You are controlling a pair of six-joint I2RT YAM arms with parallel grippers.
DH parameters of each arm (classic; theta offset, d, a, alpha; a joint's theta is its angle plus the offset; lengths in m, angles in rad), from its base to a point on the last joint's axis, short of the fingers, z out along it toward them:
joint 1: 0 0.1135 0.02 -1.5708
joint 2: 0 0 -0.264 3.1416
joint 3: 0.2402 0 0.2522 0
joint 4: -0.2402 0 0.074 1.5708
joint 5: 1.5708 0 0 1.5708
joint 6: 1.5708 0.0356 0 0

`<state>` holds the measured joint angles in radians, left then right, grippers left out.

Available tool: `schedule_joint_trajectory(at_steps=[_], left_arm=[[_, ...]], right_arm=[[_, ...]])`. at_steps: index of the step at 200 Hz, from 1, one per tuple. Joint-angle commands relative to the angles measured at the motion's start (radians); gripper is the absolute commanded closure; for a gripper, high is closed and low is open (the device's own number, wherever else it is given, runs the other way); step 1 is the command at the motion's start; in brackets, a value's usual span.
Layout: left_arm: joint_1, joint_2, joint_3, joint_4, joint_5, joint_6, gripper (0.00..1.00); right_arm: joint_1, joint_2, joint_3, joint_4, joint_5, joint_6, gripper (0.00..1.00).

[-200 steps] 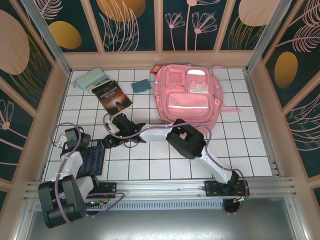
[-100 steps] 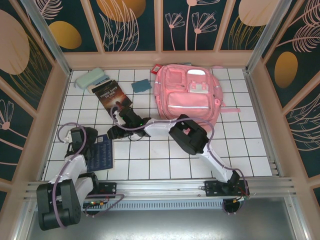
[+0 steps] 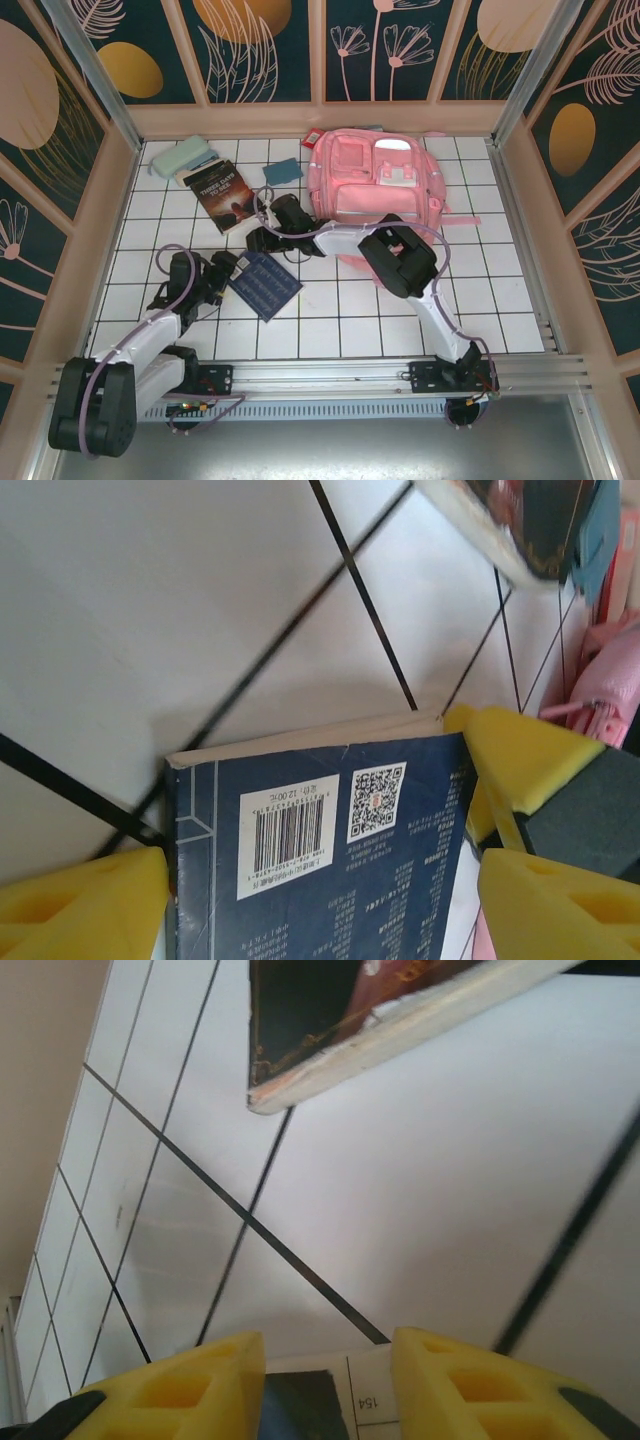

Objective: Pack the student bag

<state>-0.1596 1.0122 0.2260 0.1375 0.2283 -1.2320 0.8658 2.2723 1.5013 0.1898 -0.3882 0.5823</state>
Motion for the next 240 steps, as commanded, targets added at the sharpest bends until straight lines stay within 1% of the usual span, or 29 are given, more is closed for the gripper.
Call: schedule_joint_trajectory(at_steps=[1,18,49,77,96,117,169,182,202,208,213,218,240], left_arm=[[-0.022,0.015,0.059,-0.010,-0.004,0.028,0.19],[-0.024,0.016,0.082,-0.080,-0.044,0.081,0.18],[-0.027,0.014,0.096,-0.174,-0.074,0.162,0.18],[-0.041,-0.002,0.100,-0.249,-0.083,0.208,0.18],[-0.059,-0.030,0.080,-0.259,-0.066,0.206,0.18],[-0.101,-0.057,0.061,-0.256,-0.068,0.182,0.18],[-0.204,-0.029,0.035,-0.213,-0.101,0.128,0.18],[-0.217,-0.002,0.029,-0.191,-0.108,0.120,0.17],[-0.241,0.052,0.021,-0.127,-0.109,0.099,0.18],[-0.250,0.071,0.021,-0.104,-0.108,0.094,0.18],[-0.256,0.086,0.022,-0.086,-0.107,0.088,0.18],[-0.261,0.101,0.024,-0.067,-0.103,0.085,0.18],[-0.280,0.143,0.018,0.047,-0.063,0.062,0.19]], right_arm=[[-0.028,-0.096,-0.074,-0.031,0.043,-0.020,0.60],[-0.042,-0.147,-0.134,-0.036,0.068,-0.042,0.58],[-0.052,-0.240,-0.233,-0.054,0.102,-0.084,0.56],[-0.047,-0.291,-0.304,-0.063,0.083,-0.098,0.56],[-0.031,-0.300,-0.333,-0.068,0.070,-0.104,0.57],[-0.014,-0.297,-0.352,-0.065,0.071,-0.102,0.57],[0.021,-0.284,-0.377,-0.072,0.077,-0.098,0.62],[0.032,-0.280,-0.374,-0.076,0.079,-0.095,0.64],[0.040,-0.268,-0.369,-0.080,0.081,-0.082,0.70],[0.039,-0.263,-0.367,-0.078,0.080,-0.077,0.76],[0.038,-0.257,-0.367,-0.079,0.074,-0.075,0.83],[0.035,-0.251,-0.363,-0.084,0.068,-0.072,0.86],[0.030,-0.244,-0.375,-0.068,0.064,-0.047,0.88]])
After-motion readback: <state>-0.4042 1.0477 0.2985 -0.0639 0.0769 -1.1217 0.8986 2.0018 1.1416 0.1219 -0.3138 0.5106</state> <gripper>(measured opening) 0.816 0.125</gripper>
